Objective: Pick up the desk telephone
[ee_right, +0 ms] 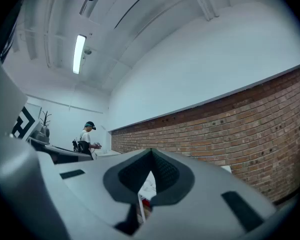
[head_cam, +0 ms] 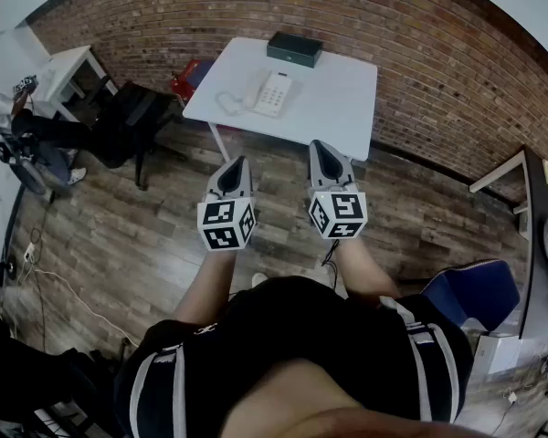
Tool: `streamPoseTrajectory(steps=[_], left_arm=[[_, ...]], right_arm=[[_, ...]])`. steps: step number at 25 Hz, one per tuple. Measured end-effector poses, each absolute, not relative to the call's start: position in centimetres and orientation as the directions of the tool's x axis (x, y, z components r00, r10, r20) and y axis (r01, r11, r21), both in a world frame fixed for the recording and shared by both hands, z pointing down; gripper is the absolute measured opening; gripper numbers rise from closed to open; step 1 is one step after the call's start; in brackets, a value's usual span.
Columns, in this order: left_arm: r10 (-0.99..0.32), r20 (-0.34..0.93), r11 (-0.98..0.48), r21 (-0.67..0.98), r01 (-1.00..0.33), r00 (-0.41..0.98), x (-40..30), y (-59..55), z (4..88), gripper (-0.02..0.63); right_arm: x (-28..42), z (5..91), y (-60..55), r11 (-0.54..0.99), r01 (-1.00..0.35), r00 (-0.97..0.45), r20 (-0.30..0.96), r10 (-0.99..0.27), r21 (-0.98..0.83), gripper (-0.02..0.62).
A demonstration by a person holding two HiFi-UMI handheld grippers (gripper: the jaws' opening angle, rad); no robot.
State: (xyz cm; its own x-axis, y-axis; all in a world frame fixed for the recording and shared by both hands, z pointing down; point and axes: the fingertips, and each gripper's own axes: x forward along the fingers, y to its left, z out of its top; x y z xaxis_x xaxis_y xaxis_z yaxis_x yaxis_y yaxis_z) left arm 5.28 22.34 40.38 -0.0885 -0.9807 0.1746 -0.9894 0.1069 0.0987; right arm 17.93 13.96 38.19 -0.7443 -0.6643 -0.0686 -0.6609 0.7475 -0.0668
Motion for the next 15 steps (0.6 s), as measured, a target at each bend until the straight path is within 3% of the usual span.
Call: streamPoseTrajectory(steps=[15], left_arm=[[-0.978, 0.175, 0.128, 0.098, -0.987, -0.110, 4.3, 23.8, 40.4, 0.002]], right_arm=[[17.1, 38.4, 15.1, 0.768, -0.633, -0.765, -0.071, -0.640, -0.102, -0.002]])
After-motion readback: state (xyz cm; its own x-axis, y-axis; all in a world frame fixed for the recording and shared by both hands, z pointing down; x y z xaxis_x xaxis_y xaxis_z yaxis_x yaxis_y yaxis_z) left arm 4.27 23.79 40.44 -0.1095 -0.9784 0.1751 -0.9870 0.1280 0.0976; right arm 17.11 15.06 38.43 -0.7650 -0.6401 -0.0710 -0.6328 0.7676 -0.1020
